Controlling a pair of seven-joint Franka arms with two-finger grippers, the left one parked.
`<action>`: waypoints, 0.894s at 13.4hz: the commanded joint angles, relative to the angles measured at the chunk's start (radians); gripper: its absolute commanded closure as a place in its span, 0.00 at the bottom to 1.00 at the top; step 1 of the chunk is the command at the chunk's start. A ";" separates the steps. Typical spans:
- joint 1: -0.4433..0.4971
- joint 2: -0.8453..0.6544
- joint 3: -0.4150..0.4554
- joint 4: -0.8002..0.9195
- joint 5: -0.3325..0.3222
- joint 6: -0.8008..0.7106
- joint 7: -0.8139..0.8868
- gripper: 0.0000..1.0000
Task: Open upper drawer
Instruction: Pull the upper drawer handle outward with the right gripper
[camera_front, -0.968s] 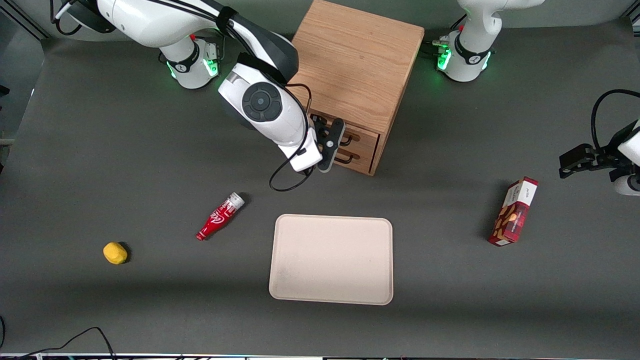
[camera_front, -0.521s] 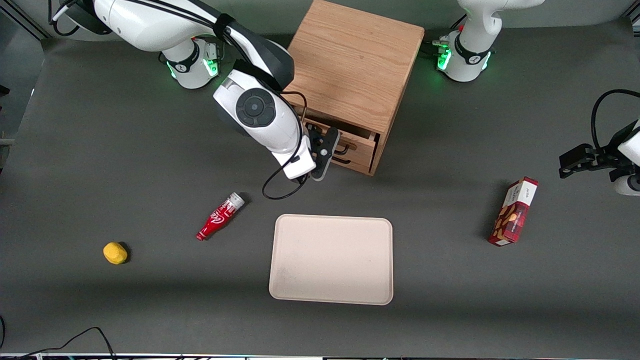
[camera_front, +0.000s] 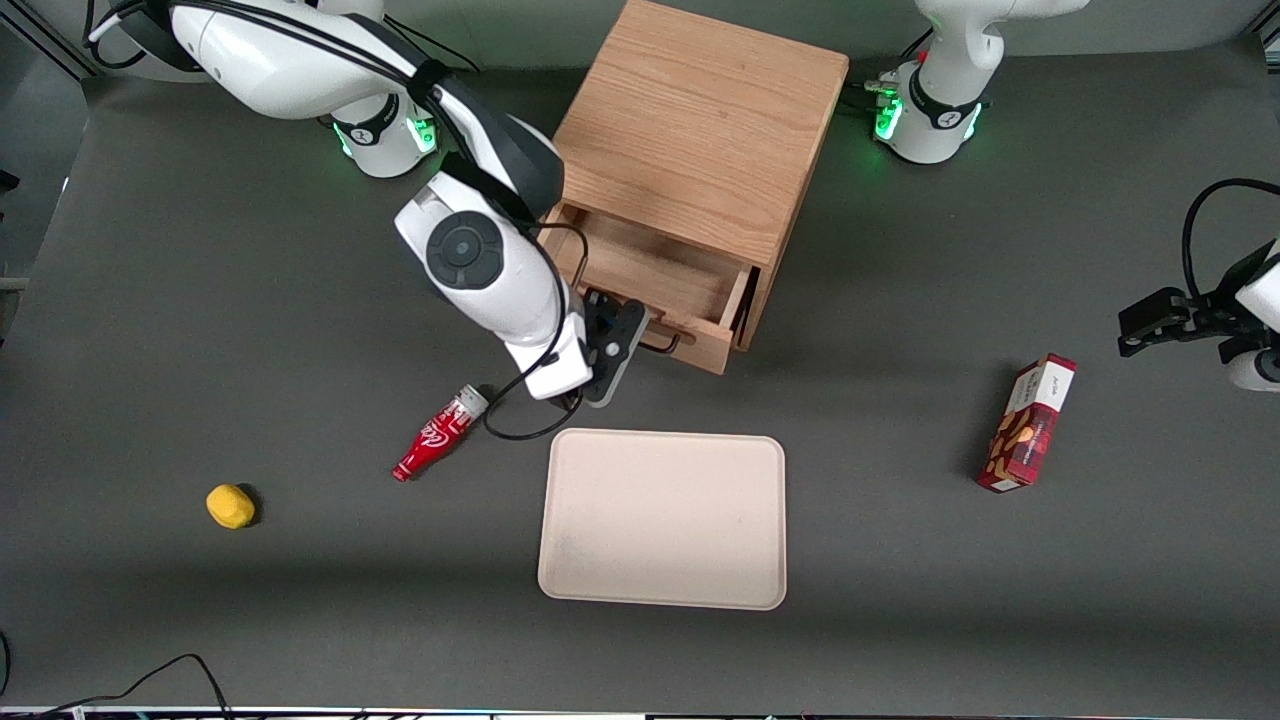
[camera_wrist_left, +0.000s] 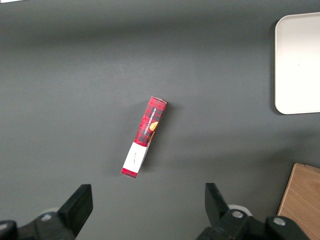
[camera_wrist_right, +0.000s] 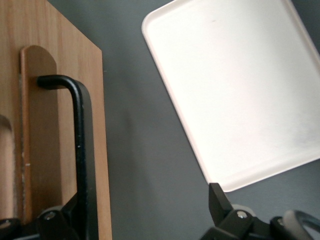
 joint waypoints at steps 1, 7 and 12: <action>0.012 0.041 -0.032 0.064 -0.020 0.007 -0.030 0.00; 0.020 0.064 -0.094 0.113 -0.013 0.039 -0.058 0.00; 0.017 0.076 -0.132 0.145 0.027 0.038 -0.122 0.00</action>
